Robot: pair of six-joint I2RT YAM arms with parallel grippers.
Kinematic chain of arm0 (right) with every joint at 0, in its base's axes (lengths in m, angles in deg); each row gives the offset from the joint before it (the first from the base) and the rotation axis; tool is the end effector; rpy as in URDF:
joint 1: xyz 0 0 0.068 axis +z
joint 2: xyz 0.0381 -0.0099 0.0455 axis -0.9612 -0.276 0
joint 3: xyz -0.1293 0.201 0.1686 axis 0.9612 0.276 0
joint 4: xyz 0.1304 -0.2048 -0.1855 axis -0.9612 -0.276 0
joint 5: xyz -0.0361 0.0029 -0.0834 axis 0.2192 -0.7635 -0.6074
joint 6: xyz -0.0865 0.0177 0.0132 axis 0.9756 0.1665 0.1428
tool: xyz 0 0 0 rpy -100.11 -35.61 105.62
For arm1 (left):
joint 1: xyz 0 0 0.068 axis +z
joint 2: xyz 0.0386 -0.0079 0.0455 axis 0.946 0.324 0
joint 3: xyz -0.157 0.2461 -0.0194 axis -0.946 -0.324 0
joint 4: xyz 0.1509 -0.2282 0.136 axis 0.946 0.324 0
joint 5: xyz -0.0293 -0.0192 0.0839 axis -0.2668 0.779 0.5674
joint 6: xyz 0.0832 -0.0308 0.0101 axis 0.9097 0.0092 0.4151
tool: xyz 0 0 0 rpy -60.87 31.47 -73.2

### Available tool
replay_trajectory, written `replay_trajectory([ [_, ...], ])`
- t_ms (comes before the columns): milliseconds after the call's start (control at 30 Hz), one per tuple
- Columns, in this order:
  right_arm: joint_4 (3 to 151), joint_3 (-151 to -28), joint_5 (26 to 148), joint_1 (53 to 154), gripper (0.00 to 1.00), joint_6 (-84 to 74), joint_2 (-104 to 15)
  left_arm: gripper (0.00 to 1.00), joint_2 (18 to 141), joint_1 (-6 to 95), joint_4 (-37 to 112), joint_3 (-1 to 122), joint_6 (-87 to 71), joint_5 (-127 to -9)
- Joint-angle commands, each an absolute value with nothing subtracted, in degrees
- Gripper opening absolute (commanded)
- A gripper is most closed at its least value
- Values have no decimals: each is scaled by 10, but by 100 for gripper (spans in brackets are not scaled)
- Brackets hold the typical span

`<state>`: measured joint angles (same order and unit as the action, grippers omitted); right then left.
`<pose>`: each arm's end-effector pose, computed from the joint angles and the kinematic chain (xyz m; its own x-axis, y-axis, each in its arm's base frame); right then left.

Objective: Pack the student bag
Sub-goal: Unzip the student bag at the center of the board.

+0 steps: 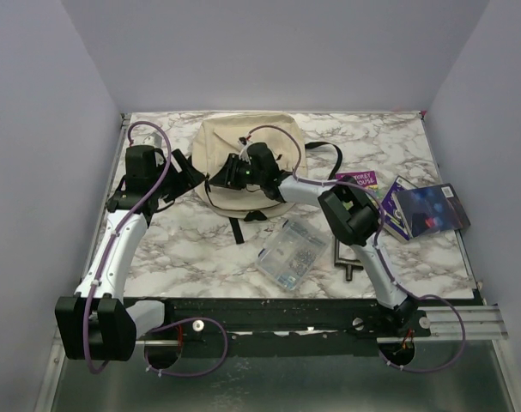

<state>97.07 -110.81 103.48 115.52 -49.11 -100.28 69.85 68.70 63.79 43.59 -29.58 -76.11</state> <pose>0.4484 0.4403 0.1191 -0.8517 0.1942 -0.4867 -0.3647 0.4471 0.8167 0.3242 -0.0360 0.2925 -0.6240 -0.4990 -0.6014 -0.0826 0.8074 -0.5842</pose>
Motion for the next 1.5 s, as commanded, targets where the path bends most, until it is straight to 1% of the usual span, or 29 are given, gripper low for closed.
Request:
replay_trajectory([
  [0,987,-1143,1051,1157,35,-500,-1043,74,700,684,625,435,-291,-781],
  [233,962,-1201,1060,1160,40,-500,-1082,74,697,684,621,433,-292,-786],
  [367,947,-1227,1063,1167,40,-497,-1103,73,697,684,621,433,-293,-789],
  [467,929,-1233,1042,1174,41,-481,-1109,73,695,684,620,433,-292,-789],
  [633,883,-1255,1006,1182,46,-443,-1132,73,688,684,620,429,-290,-785],
  [733,853,-1272,988,1187,45,-419,-1147,73,681,683,620,424,-289,-780],
  [767,852,-1278,996,1187,41,-418,-1154,73,676,682,621,420,-287,-775],
  [867,837,-1318,1044,1191,20,-376,-1175,74,660,680,631,413,-285,-755],
  [967,838,-1345,1120,1199,8,-320,-1178,74,642,683,654,403,-291,-739],
  [1000,834,-1352,1142,1200,2,-300,-1176,74,638,688,661,398,-298,-741],
  [1033,825,-1354,1163,1201,0,-279,-1172,74,634,696,668,390,-305,-749],
  [1100,805,-1346,1193,1203,0,-235,-1155,73,630,731,679,368,-323,-775],
  [1267,830,-1241,1252,1225,0,-173,-1083,71,629,827,666,286,-369,-843],
  [1367,841,-1172,1250,1253,0,-138,-1037,70,651,857,642,252,-395,-888],
  [1467,859,-1109,1215,1280,0,-114,-993,72,688,860,634,246,-405,-897],
])
